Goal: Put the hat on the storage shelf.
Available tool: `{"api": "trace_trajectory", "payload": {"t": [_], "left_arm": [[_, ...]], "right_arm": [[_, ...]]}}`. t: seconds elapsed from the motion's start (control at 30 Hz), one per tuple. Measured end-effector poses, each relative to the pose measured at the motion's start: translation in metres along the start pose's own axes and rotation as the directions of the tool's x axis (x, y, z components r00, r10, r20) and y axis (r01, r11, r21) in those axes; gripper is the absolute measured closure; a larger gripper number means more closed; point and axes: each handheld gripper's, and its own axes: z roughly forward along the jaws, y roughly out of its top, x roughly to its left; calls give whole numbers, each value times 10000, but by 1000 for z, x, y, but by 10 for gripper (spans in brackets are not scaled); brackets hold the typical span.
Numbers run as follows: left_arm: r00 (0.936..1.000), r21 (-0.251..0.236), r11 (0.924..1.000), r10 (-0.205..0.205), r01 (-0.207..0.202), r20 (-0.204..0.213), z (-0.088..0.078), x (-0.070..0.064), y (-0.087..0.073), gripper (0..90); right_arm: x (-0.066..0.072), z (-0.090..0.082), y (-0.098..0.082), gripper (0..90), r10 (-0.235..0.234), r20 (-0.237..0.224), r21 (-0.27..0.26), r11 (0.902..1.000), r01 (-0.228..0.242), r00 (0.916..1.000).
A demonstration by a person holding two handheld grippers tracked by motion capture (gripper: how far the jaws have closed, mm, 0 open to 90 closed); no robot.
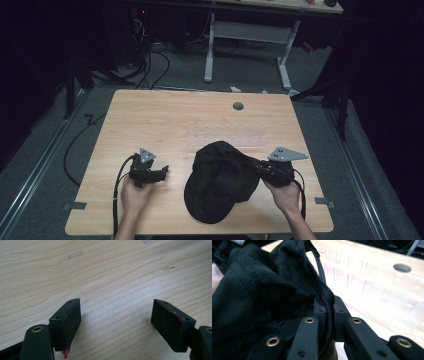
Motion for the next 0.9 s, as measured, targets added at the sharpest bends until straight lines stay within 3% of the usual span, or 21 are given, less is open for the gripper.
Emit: {"api": "trace_trajectory", "payload": {"t": [0.23,0.47,0.7,0.83,0.87,0.9], "left_arm": [[10000,-14,10000,21,-21,-15,0,0,0,244],[10000,-2,10000,9,-9,-14,0,0,0,245],[10000,18,10000,79,-79,39,-2,0,-1,258],[9978,124,9994,-336,329,575,-8,-3,3,267],[9959,141,9990,-436,426,797,-10,-5,4,267],[9897,170,9982,-597,580,1302,-16,-12,8,256]], "right_arm": [[-3,-9,17,844,-286,18,-250,9993,287,9996],[-3,-25,42,844,-938,231,-599,9937,950,9953],[-3,-30,51,844,-1247,279,-680,9897,1263,9918],[-6,-30,54,844,-1301,202,-733,9886,1312,9913],[-6,-30,55,844,-1310,133,-809,9880,1316,9913],[-7,-30,56,844,-1315,-1,-918,9871,1310,9913]]}}
